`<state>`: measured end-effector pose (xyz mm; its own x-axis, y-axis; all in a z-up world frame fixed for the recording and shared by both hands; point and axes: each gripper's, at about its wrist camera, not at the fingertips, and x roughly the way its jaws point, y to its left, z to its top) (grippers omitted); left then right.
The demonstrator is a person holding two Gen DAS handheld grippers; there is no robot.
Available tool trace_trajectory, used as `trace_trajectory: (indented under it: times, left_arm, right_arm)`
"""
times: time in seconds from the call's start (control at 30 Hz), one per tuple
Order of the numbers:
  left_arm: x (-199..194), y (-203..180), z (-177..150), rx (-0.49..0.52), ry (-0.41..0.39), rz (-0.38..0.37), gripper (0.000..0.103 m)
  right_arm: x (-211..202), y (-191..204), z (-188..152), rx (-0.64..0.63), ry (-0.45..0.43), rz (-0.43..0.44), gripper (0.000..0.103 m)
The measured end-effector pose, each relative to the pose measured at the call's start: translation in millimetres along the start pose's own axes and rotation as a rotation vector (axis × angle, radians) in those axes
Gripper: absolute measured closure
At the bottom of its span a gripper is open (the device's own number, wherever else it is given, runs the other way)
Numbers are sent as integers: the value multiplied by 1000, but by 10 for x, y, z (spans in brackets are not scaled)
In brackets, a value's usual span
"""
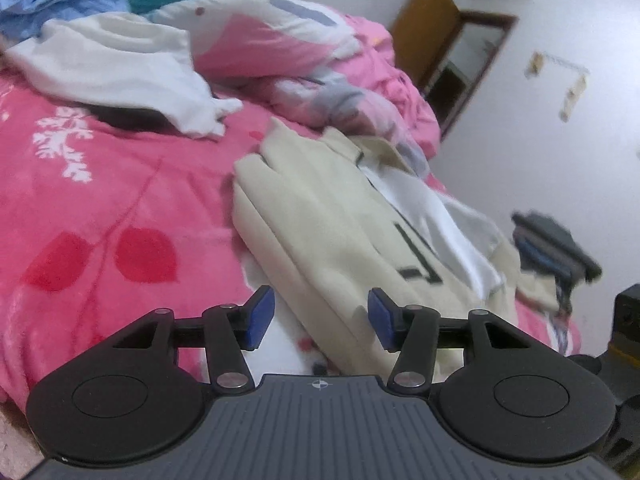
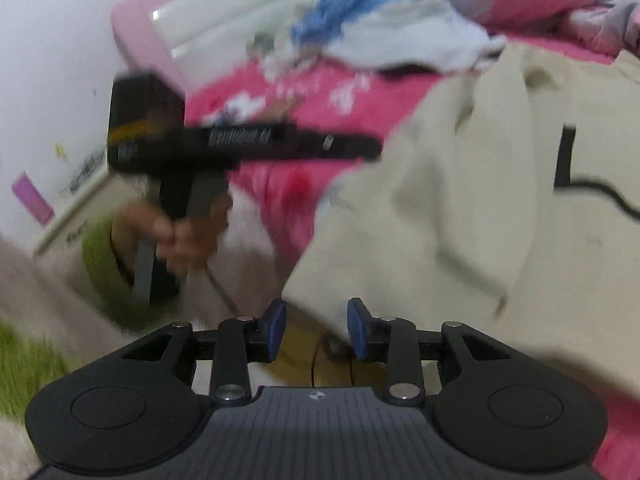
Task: Fold clothes
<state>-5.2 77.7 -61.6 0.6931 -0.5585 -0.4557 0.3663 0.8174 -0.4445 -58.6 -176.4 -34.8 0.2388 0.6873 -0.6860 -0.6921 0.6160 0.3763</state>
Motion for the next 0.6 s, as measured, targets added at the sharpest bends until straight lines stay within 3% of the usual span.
trace_trajectory:
  times: [0.1,0.17,0.27,0.37,0.5,0.53,0.57,0.6]
  left_arm:
    - [-3,-130,-101,103,23,-5,50]
    - [-19,-203,-168,160,34,-12,50]
    - [-73,-288,-268,222,42,-29,48]
    - [-89,-336,-342,234,63,-43,47]
    - [-101,-385,-418,234,76,-60,47]
    - [-110,-398,-419,237,75,-60,47]
    - [-120,-412,-417,241,72,-59,47]
    - [-130,-425,-415,244,70,-59,47]
  right_arm:
    - [-202,-42,-138,99,-45,6,59]
    - [-394,-193,-221,243,-130,-3,47]
    - [-551,-491,-382,502,-237,-22,45]
    - [-511,-725,-536,710,-278,-4,45]
    - [-288,-848,-604,828,-290,69,47]
    - [-228,-851,-595,832,-288,70,52]
    - [-192,-841,-591,829,-284,68,72]
    - [-159,-831,-586,826,-280,67,85]
